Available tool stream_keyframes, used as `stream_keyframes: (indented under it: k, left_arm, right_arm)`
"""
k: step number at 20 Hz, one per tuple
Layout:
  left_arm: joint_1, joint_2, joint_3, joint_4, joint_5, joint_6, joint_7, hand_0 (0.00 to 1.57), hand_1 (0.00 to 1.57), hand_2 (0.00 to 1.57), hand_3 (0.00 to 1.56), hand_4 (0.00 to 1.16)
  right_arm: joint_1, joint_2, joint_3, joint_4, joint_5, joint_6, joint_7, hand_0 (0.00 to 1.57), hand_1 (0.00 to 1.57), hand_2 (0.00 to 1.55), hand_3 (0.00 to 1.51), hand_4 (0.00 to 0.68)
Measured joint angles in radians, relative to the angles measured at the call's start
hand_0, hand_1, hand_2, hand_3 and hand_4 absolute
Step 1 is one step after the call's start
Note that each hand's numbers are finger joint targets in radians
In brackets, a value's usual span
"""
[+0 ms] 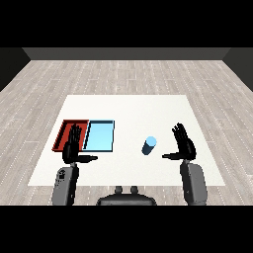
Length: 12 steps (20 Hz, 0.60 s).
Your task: Pick the blue can and put it in the blue box
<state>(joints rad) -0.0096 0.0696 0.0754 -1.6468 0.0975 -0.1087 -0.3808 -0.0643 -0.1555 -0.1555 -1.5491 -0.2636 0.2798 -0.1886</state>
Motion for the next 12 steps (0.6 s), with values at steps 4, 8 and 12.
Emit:
stream_keyframes:
  k: [4,8,12]
  left_arm:
    - [-0.010,0.003,0.009,0.006,0.007,-0.005,-0.004,0.00,0.00,0.00,0.00,0.00]
    - [-0.022,0.005,0.017,0.011,0.020,-0.011,0.006,0.00,0.00,0.00,0.00,0.00]
    - [0.016,-0.008,0.001,-0.030,0.017,-0.006,0.015,0.00,0.00,0.00,0.00,0.00]
  right_arm:
    - [0.002,0.022,0.011,-0.009,-0.008,-0.003,0.012,0.00,0.00,0.00,0.00,0.000]
    - [-0.021,0.042,0.018,0.017,-0.017,-0.017,0.029,0.00,0.00,0.00,0.00,0.000]
    - [-0.050,0.085,0.039,0.065,-0.006,-0.048,0.017,0.00,0.00,0.00,0.00,0.000]
